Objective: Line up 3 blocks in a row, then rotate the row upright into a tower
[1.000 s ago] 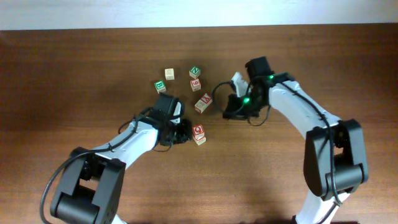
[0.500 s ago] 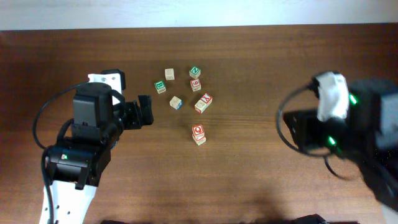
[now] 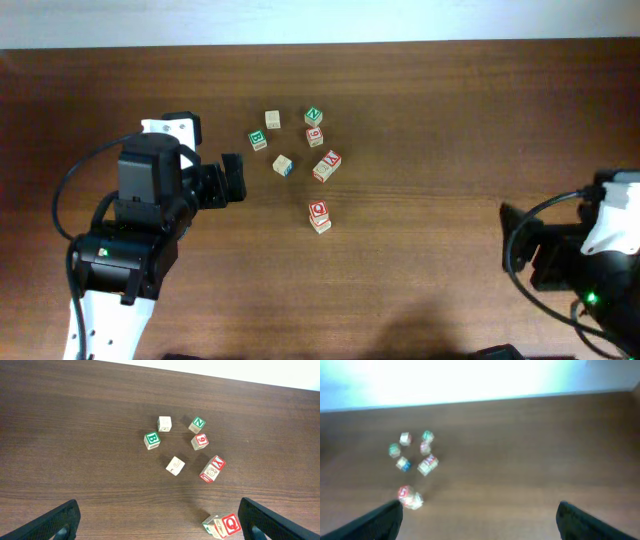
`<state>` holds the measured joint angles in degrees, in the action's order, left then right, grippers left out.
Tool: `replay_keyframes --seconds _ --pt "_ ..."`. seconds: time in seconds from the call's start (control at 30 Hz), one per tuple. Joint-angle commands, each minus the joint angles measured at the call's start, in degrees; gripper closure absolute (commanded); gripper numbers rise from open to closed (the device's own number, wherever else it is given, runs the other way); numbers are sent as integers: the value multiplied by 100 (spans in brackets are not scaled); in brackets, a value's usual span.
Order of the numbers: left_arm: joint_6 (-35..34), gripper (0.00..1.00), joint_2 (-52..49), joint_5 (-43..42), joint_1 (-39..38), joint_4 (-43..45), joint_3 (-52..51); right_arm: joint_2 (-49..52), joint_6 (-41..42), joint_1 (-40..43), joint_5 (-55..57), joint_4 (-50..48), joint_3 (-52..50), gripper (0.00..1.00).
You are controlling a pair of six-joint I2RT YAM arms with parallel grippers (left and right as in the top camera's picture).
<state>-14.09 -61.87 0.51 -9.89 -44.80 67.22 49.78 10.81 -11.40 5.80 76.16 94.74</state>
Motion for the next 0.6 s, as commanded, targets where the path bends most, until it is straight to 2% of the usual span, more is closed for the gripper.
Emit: replay_keyframes --seconds 0.0,0.1,0.17,0.33,0.43,0.57 --pt "92 1 33 66 4 7 26 -595 -660 389 -101 -752 -695 2" --pt "92 1 33 66 4 7 26 -1692 -955 855 -413 -2210 -2411 2" --pt "92 1 33 66 4 7 26 -2669 -953 968 -529 -3641 -4227 2" --pt "92 1 33 66 4 7 26 -4044 -953 1189 -1034 -6472 -7370 2" --pt "92 1 33 66 4 7 26 -4535 -953 1189 -1032 -7114 -8327 2" --pt "92 1 33 66 4 7 26 -4865 -955 1189 -903 -7359 -9009 2"
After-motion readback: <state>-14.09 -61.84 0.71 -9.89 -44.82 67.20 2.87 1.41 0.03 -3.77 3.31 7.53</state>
